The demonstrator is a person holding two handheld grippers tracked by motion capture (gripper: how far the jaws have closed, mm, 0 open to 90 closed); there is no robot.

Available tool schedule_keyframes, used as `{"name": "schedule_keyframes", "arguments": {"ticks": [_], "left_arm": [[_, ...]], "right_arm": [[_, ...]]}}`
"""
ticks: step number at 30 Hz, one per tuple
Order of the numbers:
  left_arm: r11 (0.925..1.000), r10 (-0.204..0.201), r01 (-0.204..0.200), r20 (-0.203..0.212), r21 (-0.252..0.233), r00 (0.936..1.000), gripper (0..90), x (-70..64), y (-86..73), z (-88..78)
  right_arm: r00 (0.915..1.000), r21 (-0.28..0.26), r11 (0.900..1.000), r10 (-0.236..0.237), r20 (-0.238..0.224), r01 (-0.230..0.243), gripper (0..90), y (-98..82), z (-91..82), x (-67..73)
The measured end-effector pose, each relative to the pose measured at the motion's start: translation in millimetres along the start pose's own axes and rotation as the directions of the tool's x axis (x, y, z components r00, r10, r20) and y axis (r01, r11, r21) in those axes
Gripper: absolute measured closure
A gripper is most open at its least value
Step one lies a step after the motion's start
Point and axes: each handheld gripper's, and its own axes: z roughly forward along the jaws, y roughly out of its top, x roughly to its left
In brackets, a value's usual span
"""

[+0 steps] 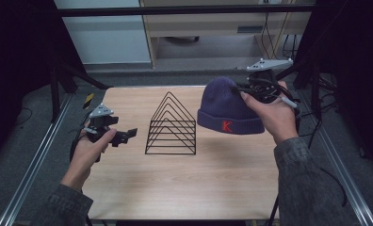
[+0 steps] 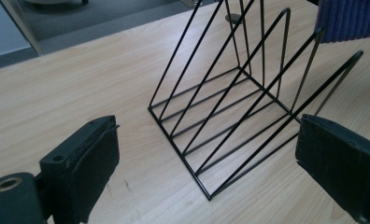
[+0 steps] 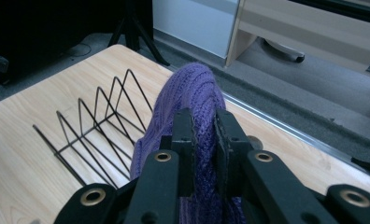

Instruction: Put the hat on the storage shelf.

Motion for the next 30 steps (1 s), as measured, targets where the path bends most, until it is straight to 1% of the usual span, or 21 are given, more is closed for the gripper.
{"name": "schedule_keyframes", "arguments": {"ticks": [4,5,8,10,14,15,19,23,27,30], "left_arm": [[1.0000,0.003,-0.003,0.011,0.001,0.9999,5.7,-2.7,11.1,0.8],[0.9999,0.011,-0.011,0.011,0.003,0.9999,5.7,-3.2,13.9,0.8],[0.9998,0.005,-0.004,0.019,-0.019,0.9998,5.8,-5.0,21.7,0.4],[0.9997,0.007,-0.006,0.023,-0.026,0.9997,5.8,-5.6,26.3,-1.2],[0.9994,0.004,-0.003,0.030,-0.036,0.9995,6.0,-7.0,31.9,-3.2],[0.9992,0.013,-0.012,0.035,-0.038,0.9993,6.1,-8.6,35.2,-4.5],[0.9988,0.028,-0.027,0.033,-0.040,0.9990,6.1,-12.2,40.3,-8.5],[0.9981,0.036,-0.034,0.040,-0.052,0.9986,6.2,-15.3,46.1,-13.0],[0.9970,0.051,-0.048,0.044,-0.060,0.9978,6.2,-19.2,50.1,-16.3],[0.9960,0.050,-0.047,0.048,-0.076,0.9976,6.2,-20.9,52.8,-19.2]], "right_arm": [[1.0000,-0.008,1.000,0.003,0.002,-0.003,80.2,7.7,4.3,0.4],[1.0000,-0.010,1.000,0.003,0.003,-0.003,80.2,9.1,5.5,0.6],[1.0000,-0.018,1.000,0.010,0.002,-0.010,80.2,13.5,8.7,0.3],[0.9999,-0.025,1.000,0.013,0.001,-0.013,80.2,17.5,9.8,1.3],[1.0000,-0.035,0.999,0.004,-0.001,-0.004,80.2,24.3,10.7,3.1],[1.0000,-0.038,0.999,0.000,0.001,0.000,80.2,28.9,10.9,4.9],[1.0000,-0.053,0.999,-0.008,-0.003,0.008,80.2,37.8,9.2,10.1],[0.9999,-0.079,0.997,-0.009,-0.010,0.008,80.2,46.4,5.6,16.4],[0.9998,-0.102,0.995,-0.010,-0.017,0.008,80.2,53.6,6.2,25.3],[0.9996,-0.115,0.993,-0.020,-0.020,0.018,80.2,60.0,6.9,33.3]]}}
